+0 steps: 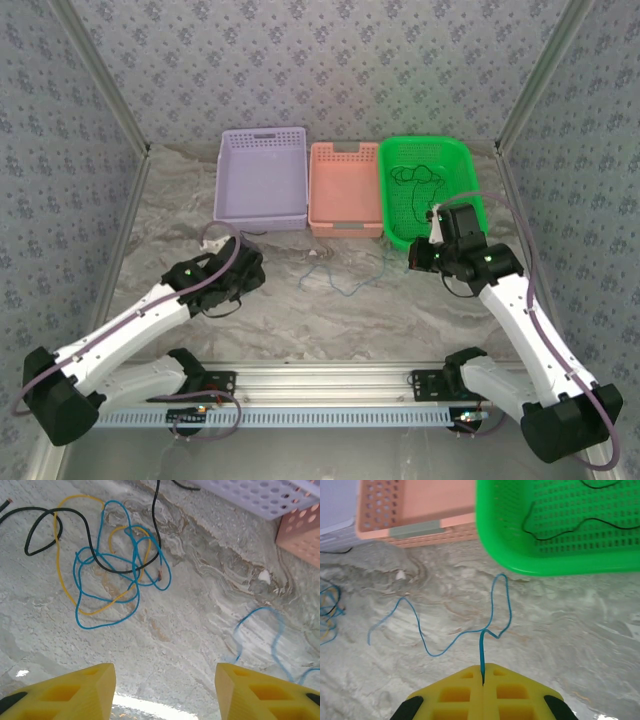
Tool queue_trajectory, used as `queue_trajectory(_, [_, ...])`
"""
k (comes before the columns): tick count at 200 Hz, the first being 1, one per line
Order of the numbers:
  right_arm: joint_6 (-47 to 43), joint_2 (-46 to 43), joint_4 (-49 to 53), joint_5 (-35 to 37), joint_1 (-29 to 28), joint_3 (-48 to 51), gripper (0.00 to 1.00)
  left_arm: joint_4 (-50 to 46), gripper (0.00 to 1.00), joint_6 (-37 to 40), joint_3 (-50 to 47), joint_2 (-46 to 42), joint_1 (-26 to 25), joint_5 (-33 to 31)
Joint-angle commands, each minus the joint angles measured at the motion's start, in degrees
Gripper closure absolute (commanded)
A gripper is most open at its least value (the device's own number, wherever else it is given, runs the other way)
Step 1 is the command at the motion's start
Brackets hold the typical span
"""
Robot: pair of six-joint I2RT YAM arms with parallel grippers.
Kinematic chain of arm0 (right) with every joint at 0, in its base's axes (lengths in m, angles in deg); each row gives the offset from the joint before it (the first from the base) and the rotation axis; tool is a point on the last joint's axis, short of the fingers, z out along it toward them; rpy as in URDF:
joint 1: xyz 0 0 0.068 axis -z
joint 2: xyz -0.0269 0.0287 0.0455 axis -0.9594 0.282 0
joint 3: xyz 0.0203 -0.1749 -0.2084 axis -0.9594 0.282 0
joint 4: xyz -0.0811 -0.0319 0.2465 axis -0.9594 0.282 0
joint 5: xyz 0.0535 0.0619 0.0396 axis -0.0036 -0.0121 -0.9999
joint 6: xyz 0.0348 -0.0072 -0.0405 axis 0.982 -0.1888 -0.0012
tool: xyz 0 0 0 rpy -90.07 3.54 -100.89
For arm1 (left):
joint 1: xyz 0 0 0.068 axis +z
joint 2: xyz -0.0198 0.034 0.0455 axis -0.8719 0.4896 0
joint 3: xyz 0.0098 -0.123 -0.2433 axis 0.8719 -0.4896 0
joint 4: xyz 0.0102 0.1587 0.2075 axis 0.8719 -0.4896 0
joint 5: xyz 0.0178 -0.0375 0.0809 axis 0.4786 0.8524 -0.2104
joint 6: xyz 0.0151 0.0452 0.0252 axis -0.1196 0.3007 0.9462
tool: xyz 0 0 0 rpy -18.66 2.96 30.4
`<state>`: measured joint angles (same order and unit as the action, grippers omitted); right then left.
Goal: Untangle the cables
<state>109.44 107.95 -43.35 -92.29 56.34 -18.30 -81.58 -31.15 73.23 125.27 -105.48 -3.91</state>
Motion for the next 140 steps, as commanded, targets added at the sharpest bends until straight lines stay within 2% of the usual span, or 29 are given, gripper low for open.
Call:
queue_trajectory(1, [-2.0,1.0,0.0,-0.2,1.2,1.0,1.00,1.4,0.48,-0.9,-0.6,2.8,-3.0,-0.9])
queue_trajectory(34, [-0.6,1.6,0.0,2.9,1.2,2.0,1.00,5.9,0.46,-1.2,0.3,12.7,-9.5,-1.2])
queue_trajectory(58, [-0.1,0.8,-0.2,2.8,1.1,2.4,1.00,8.8,0.35,-3.7,2.7,19.6,-12.3,-3.0])
queue_trajectory(84, [0.0,0.6,-0.1,2.9,1.0,2.7,1.00,12.2,0.29,-5.3,5.4,23.6,-11.9,-3.9])
queue_trajectory(110, [0.0,0.0,-0.1,2.9,1.0,3.0,1.00,19.7,0.28,-7.0,4.9,25.5,-9.4,-1.2])
queue_trajectory(140, [0.3,-0.3,-0.4,2.4,1.0,3.4,1.00,23.6,0.30,-3.5,8.9,30.0,-7.5,0.2])
